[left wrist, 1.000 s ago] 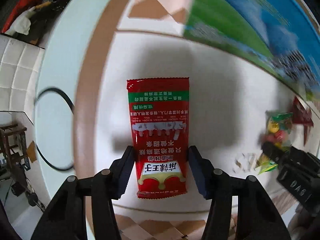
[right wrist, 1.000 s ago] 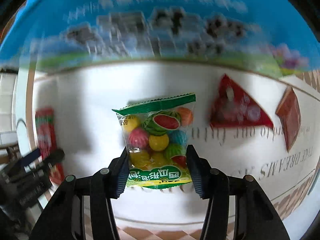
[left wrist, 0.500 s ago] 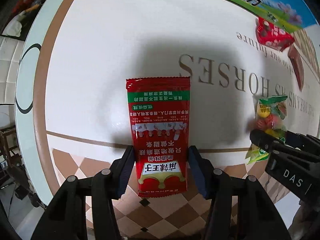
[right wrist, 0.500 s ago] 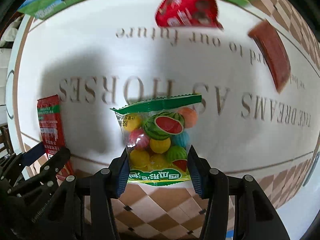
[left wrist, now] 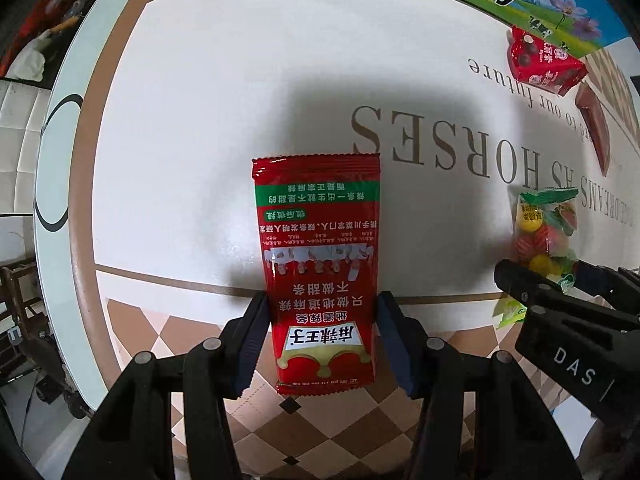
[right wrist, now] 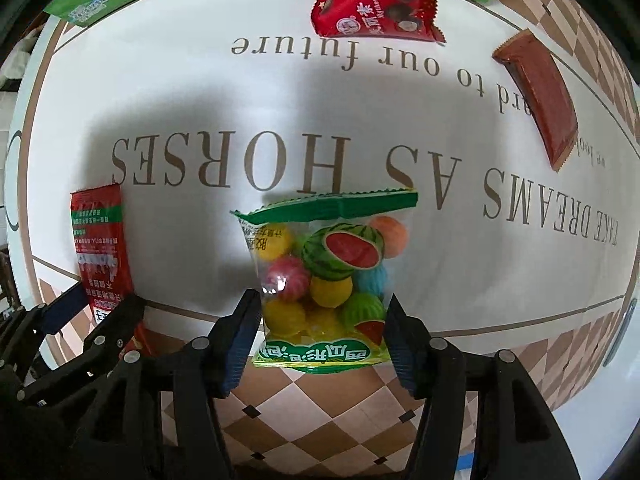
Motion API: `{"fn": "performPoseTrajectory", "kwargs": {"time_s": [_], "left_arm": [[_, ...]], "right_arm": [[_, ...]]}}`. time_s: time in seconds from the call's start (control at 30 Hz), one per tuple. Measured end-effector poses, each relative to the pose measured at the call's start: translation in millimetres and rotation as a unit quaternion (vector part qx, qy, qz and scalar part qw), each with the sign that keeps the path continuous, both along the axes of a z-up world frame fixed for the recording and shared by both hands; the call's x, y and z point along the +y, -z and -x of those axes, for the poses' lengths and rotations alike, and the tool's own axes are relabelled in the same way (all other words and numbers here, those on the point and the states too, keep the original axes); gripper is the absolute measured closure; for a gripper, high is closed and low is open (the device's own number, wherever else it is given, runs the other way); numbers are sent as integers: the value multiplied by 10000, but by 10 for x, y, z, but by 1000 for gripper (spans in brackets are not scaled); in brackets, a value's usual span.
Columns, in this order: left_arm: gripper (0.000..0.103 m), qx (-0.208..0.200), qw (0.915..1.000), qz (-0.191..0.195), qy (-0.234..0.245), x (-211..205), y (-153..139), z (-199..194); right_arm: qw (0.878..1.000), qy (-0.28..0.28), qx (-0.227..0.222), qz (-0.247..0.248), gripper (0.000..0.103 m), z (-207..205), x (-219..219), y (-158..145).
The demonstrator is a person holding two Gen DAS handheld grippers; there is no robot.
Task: Organize snacks
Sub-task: 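Carry both packets into the box and open both grippers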
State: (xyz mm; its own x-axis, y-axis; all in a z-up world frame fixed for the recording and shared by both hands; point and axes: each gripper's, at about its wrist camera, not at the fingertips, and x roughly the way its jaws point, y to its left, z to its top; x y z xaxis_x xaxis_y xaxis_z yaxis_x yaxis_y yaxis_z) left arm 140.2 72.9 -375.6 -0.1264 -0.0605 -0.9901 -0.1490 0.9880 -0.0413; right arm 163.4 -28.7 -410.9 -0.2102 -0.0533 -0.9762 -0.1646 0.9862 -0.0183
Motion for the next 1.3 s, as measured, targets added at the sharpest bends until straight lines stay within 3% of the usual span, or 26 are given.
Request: {"fn": "performPoseTrajectory", "kwargs": {"time_s": [0.13, 0.27, 0.4, 0.53, 0.67, 0.8, 0.93, 1.07, 1.2, 1.3], "left_arm": [[61, -85, 9999, 49, -123, 56, -4, 32], [63, -202, 9995, 155, -178, 61, -118, 0], [63, -459, 9981, 366, -191, 39, -421, -82], [63, -888, 9941, 607, -157, 11, -891, -247], [63, -1388, 9868, 835, 4, 7, -1435, -546], [63, -1809, 9787, 963, 133, 123, -1922, -1056], [63, -2016, 9753, 865, 242, 237, -2164, -1578], [63, -1868, 9794, 655, 410, 356, -2110, -2060], [62, -1437, 9873, 72, 669, 458, -1778, -2515], [63, -1039, 9901, -394, 863, 515, -1425, -2746]], "right_arm": [[9999, 62, -148, -22, 52, 57, -52, -98], [9998, 104, -133, -124, 53, 117, -63, -149], [9992, 177, -190, -308, 54, 159, -117, -295], [9964, 287, -356, -708, 54, 36, -206, -676], [9898, 341, -782, -1139, 54, -194, -274, -1274], [9812, 385, -1241, -1426, 54, -545, -365, -1842], [9732, 462, -1616, -1567, 54, -1069, -335, -2252], [9704, 603, -1737, -1564, 54, -1555, -316, -2317], [9737, 549, -1801, -1280, 54, -1936, -245, -2223], [9785, 557, -1668, -1080, 54, -2209, -188, -1979]]}}
